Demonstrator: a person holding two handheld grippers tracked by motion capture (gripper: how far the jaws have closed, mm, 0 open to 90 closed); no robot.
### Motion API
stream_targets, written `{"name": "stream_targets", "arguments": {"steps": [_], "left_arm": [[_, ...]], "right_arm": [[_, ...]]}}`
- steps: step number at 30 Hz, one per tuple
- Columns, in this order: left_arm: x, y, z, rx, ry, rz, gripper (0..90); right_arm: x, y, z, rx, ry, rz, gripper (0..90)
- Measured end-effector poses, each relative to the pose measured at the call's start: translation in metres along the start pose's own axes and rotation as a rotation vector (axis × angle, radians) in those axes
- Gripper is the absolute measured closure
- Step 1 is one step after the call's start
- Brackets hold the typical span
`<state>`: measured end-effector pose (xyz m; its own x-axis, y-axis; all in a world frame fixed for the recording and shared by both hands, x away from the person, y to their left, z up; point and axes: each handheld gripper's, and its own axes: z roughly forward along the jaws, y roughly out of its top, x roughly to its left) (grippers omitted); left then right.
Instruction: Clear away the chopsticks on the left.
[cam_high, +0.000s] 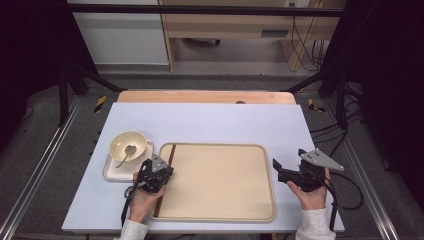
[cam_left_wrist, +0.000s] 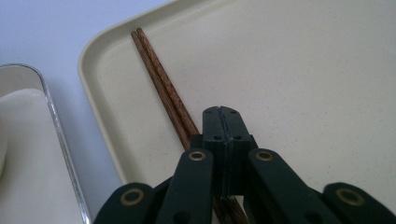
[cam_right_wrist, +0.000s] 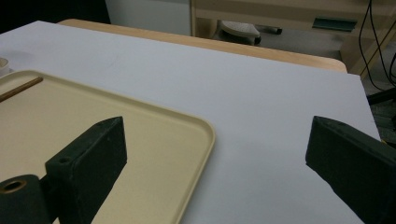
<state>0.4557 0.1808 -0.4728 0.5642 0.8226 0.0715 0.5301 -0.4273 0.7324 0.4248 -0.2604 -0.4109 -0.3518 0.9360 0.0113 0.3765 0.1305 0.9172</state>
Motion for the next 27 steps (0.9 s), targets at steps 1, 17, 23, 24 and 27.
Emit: {"name": "stream_targets", "arguments": {"steps": [1,17,23,24,27], "left_arm": [[0.0007,-0.0002,-0.0004,0.007,-0.001,0.002,90.0],[0.0025,-0.0047,-0.0041,0.010,0.014,-0.015,89.9],[0.0007,-0.0048,-0.0046,0.005,0.005,0.000,89.7],[0.0005,-0.0046,-0.0052,-0.001,0.002,-0.002,89.7],[0.0002,-0.0030,-0.0104,-0.023,-0.001,-0.002,89.0]], "right_arm": [[0.0000,0.0000,0.0001,0.000,-0.001,0.001,5.8],[0.0000,0.0000,0.0001,0.001,-0.002,-0.002,5.7],[-0.0001,0.0000,-0.0001,-0.001,-0.001,-0.003,5.7],[-0.0001,0.0001,-0.0001,-0.002,0.000,-0.002,5.7],[0.0000,0.0001,-0.0001,-0.003,-0.002,0.002,5.7]]}}
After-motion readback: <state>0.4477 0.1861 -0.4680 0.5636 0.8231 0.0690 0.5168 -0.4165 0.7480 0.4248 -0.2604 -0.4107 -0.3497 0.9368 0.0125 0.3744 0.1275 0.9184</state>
